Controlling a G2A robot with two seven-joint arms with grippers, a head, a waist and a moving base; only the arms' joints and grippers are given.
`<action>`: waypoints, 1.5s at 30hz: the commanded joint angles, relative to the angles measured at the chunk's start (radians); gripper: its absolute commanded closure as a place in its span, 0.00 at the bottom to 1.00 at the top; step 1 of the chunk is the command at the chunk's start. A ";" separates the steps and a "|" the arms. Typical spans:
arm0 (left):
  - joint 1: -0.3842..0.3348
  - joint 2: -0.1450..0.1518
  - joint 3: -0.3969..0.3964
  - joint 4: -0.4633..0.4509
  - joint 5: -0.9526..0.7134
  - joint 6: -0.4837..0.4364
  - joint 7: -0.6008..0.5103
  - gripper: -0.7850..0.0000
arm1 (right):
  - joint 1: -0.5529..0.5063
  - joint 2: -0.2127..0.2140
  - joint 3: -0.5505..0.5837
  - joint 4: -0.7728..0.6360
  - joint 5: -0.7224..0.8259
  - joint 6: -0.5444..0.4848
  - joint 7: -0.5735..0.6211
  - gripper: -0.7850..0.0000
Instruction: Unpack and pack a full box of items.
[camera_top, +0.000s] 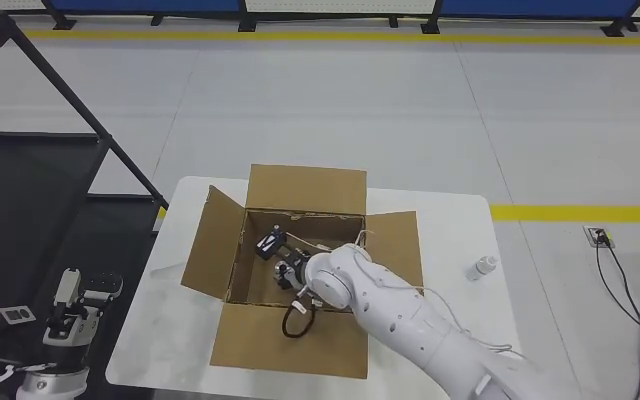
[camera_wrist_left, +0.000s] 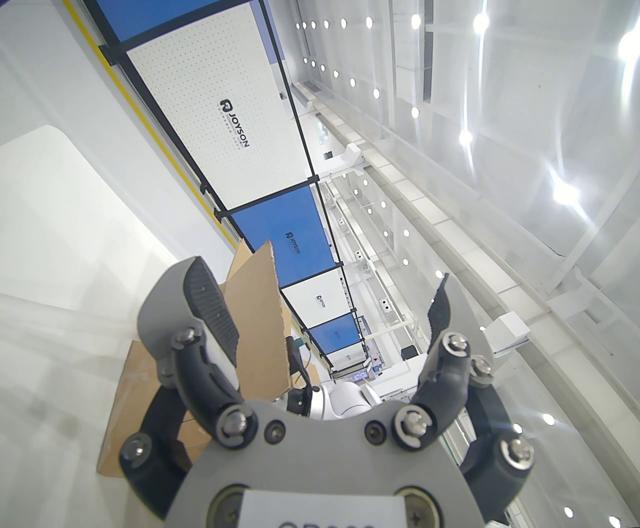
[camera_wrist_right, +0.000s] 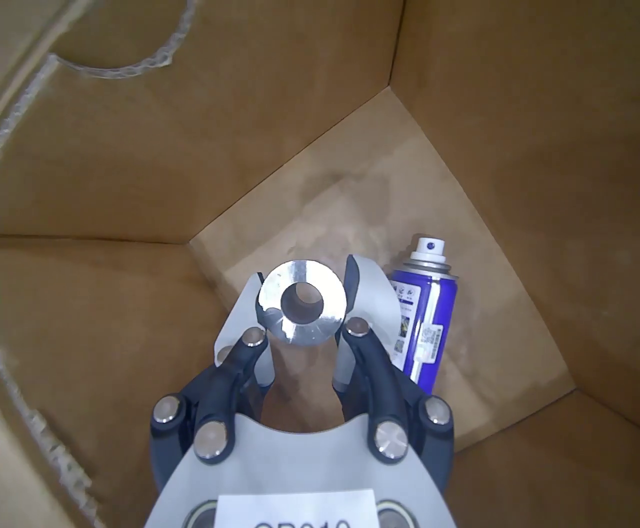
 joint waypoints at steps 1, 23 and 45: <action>0.000 0.000 0.000 0.000 0.000 0.000 0.000 0.00 | 0.007 -0.023 -0.009 0.060 0.004 -0.001 -0.030 1.00; 0.000 0.000 0.000 0.000 0.000 0.000 0.000 0.00 | 0.019 -0.103 0.012 0.186 -0.056 -0.031 -0.163 0.13; 0.000 0.000 0.000 0.000 0.000 0.000 0.000 0.00 | -0.939 0.271 0.991 -1.192 -0.566 0.153 -0.064 0.00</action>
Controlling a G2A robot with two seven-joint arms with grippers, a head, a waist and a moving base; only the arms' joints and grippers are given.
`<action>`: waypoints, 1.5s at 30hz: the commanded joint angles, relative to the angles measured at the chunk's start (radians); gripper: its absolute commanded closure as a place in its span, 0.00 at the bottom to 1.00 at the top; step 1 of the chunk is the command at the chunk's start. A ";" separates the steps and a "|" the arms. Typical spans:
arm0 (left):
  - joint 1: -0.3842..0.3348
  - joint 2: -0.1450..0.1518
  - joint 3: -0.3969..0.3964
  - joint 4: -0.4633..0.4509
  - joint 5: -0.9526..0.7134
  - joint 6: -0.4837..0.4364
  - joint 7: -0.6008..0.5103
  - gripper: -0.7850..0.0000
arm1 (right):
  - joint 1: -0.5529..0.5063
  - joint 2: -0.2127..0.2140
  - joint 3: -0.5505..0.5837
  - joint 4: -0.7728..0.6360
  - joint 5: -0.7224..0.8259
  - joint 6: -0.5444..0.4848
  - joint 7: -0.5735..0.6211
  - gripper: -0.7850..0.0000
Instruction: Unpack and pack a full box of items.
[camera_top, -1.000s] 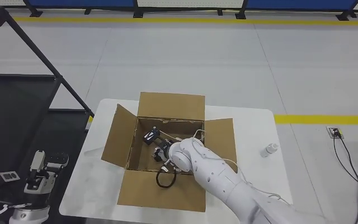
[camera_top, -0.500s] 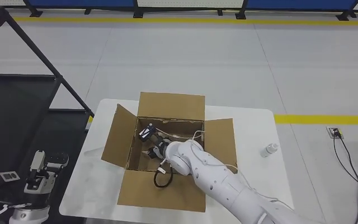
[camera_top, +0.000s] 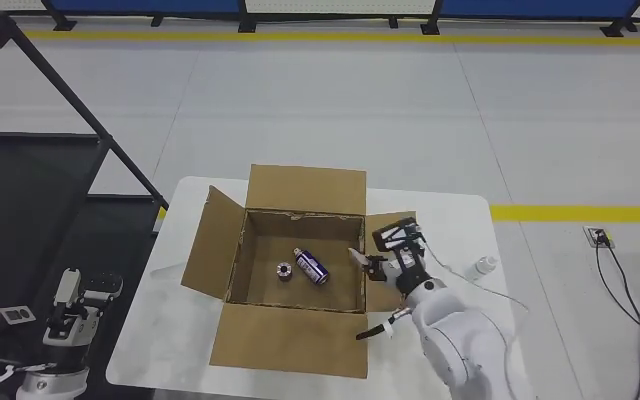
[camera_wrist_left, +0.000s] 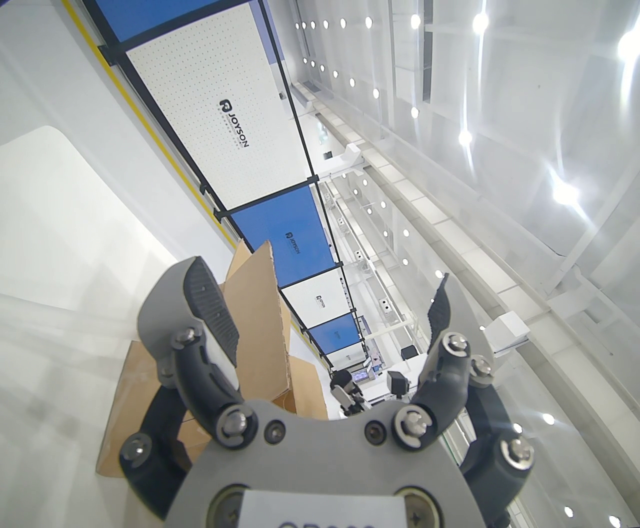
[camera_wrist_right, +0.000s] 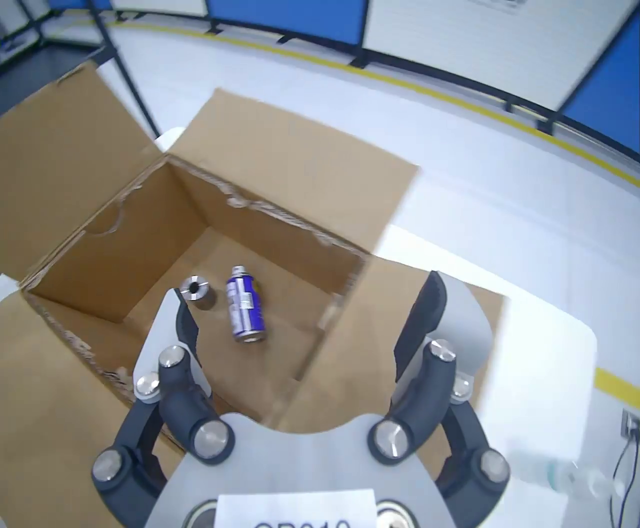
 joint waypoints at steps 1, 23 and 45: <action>0.000 0.000 0.000 0.000 0.000 0.000 0.000 0.00 | -0.105 0.008 0.169 -0.024 0.021 0.057 -0.041 0.00; 0.000 0.000 0.000 0.000 0.000 0.000 0.000 0.00 | 0.052 0.042 0.413 0.517 0.182 -0.023 -0.054 0.12; 0.000 0.000 0.000 0.000 0.000 0.000 0.000 0.00 | -0.047 0.051 0.377 0.222 0.239 -0.053 -0.106 1.00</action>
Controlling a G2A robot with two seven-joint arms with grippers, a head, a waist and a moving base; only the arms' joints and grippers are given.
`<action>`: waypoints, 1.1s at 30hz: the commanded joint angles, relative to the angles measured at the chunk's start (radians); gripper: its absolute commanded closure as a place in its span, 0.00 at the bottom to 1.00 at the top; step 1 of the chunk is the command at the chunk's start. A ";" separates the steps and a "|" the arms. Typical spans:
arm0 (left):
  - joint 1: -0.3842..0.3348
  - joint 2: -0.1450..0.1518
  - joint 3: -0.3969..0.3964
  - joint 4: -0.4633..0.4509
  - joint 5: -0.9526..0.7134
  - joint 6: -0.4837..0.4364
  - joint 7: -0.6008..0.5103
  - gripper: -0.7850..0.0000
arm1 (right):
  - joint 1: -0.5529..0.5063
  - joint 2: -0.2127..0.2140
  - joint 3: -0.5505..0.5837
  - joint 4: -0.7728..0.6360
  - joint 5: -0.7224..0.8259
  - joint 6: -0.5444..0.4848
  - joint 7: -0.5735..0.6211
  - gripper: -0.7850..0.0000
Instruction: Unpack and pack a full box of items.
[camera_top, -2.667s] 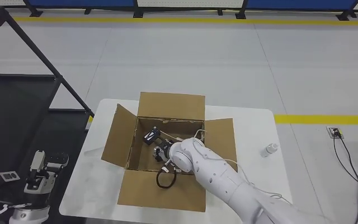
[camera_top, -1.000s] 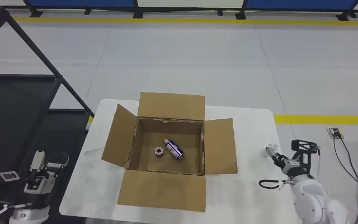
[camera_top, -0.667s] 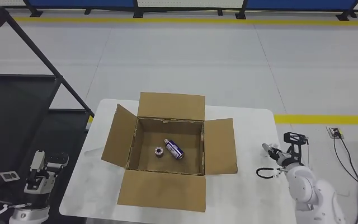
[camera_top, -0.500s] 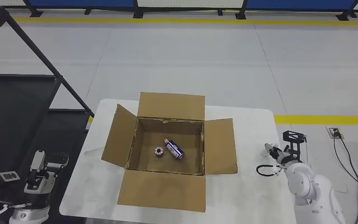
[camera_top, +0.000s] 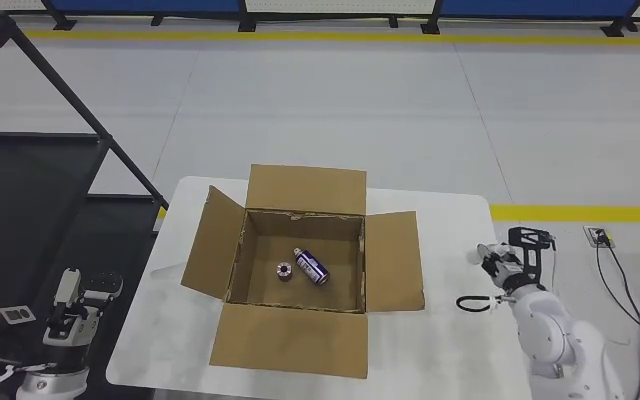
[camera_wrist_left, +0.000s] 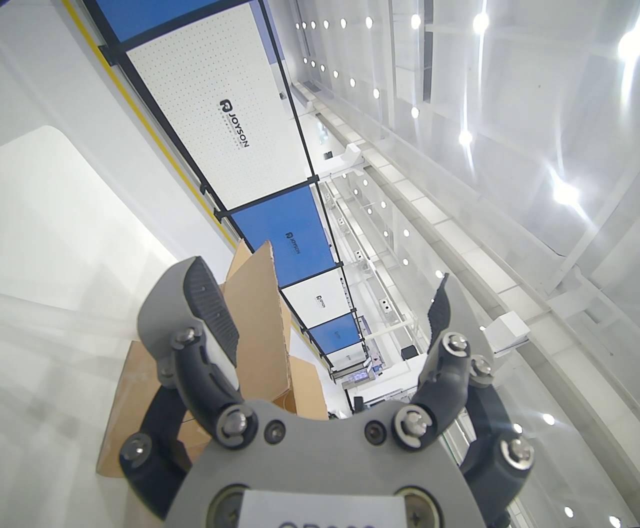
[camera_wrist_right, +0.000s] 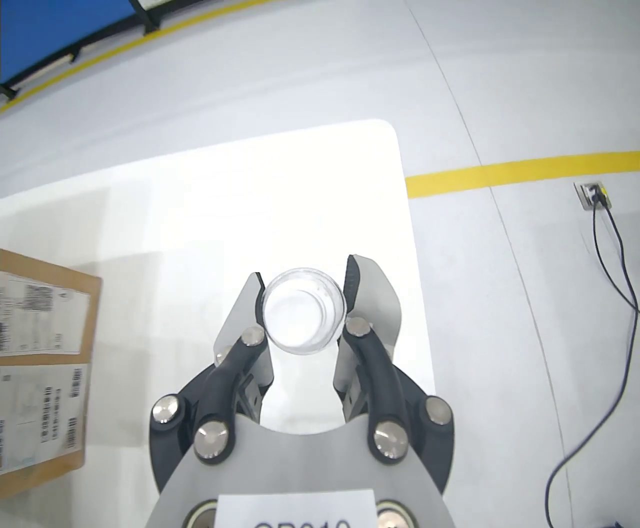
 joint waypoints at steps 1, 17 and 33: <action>0.000 0.000 0.000 0.000 0.000 0.000 0.000 0.00 | -0.058 -0.001 -0.021 -0.152 -0.008 -0.011 -0.015 1.00; 0.000 0.000 0.000 0.000 0.000 0.000 0.000 0.00 | 0.152 -0.037 -0.551 -0.234 -0.283 -0.058 0.117 1.00; 0.000 0.000 0.000 0.000 0.000 0.000 0.000 0.00 | 0.599 -0.161 -0.873 0.435 -0.131 0.011 0.190 1.00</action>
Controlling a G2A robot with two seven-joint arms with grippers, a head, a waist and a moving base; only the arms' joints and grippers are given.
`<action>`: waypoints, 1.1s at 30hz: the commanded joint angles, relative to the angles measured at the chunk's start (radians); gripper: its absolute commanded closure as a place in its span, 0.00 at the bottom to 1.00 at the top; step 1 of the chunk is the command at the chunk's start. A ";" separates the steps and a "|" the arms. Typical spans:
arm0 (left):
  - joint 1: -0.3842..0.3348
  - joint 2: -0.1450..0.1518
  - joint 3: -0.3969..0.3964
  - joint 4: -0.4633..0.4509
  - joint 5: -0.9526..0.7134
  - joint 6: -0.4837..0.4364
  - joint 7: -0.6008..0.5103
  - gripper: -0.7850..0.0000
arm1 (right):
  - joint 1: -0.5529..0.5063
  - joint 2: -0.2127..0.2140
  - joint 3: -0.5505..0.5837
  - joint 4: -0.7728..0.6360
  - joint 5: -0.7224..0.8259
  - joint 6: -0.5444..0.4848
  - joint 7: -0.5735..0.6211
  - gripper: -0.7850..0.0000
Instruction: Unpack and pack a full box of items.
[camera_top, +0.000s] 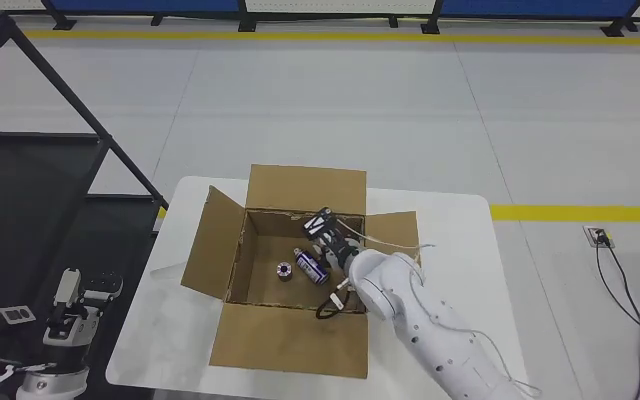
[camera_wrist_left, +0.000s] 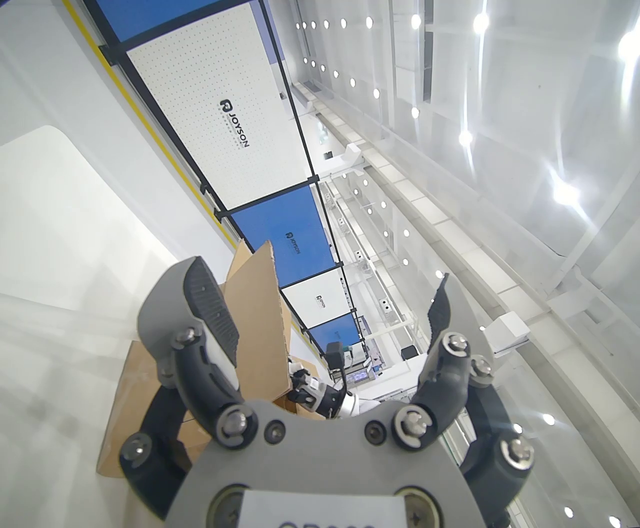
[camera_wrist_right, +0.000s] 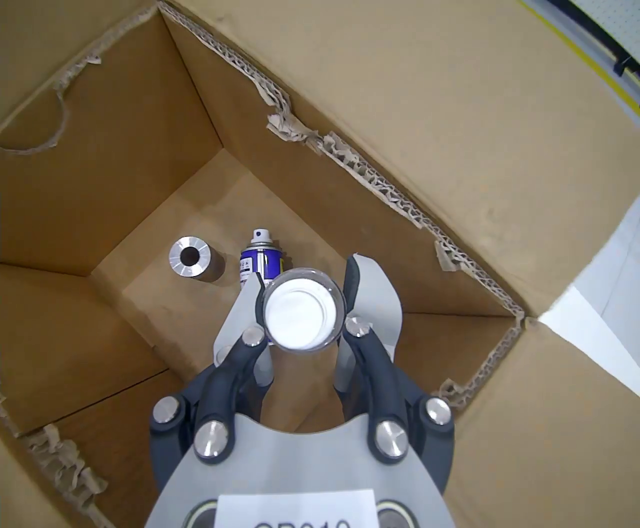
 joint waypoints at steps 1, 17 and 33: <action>0.000 0.000 0.000 0.000 0.000 0.000 0.000 0.00 | 0.019 -0.012 -0.019 0.049 0.004 0.012 -0.011 1.00; 0.000 0.000 0.000 0.000 0.000 0.000 0.000 0.00 | 0.050 -0.047 -0.041 0.169 -0.004 0.011 -0.038 0.38; 0.002 0.002 0.032 -0.029 0.085 -0.019 -0.053 0.00 | -0.307 0.036 0.238 -0.440 -0.023 -0.078 -0.099 0.00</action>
